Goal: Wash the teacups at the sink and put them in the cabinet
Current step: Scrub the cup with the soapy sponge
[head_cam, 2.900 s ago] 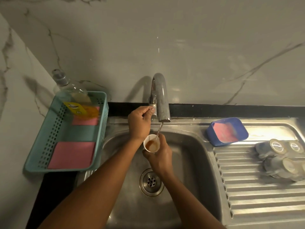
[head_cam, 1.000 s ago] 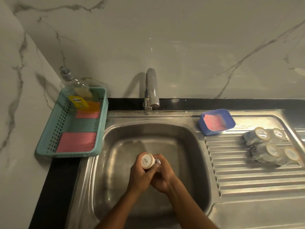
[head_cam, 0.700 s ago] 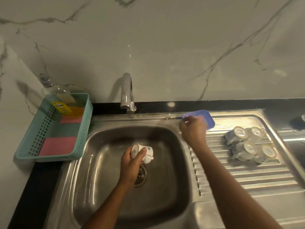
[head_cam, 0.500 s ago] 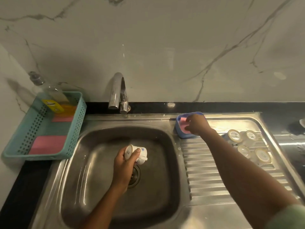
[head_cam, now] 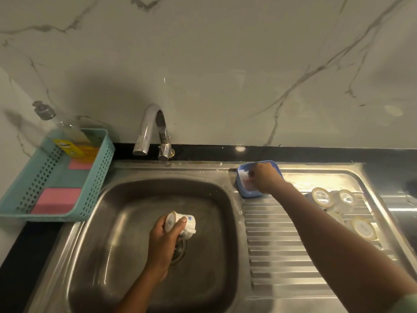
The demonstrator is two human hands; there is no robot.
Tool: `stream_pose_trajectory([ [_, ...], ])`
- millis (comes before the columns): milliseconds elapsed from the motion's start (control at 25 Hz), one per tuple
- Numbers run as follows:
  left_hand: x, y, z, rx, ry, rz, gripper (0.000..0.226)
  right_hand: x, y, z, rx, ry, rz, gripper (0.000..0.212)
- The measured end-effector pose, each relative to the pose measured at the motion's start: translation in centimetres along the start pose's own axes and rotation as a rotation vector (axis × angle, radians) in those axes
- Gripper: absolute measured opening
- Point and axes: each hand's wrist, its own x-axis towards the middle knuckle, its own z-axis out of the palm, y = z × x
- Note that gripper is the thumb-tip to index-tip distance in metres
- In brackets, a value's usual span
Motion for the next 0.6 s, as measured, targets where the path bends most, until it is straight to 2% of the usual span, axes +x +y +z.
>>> stream_pose_trajectory([
  [80,0.3,0.1,-0.2,-0.013,0.004,0.007,0.012,-0.7,0.4,-1.1,-0.009,0.040,-0.066,0.039],
  [200,0.5,0.2,-0.5,-0.038,0.014,0.007,0.012,-1.7,0.6,-3.4,0.059,0.136,-0.122,0.024],
  [320,0.7,0.2,-0.8,-0.035,0.001,0.001,0.014,-2.6,0.8,-5.4,0.062,0.204,-0.169,0.026],
  [480,1.0,0.2,-1.3,-0.058,-0.005,-0.011,0.015,-3.5,0.6,-7.4,-0.008,0.218,-0.208,0.024],
  [600,1.1,0.1,-1.6,-0.086,-0.015,-0.015,0.015,-4.3,-0.1,-8.6,-0.053,0.226,-0.214,0.014],
])
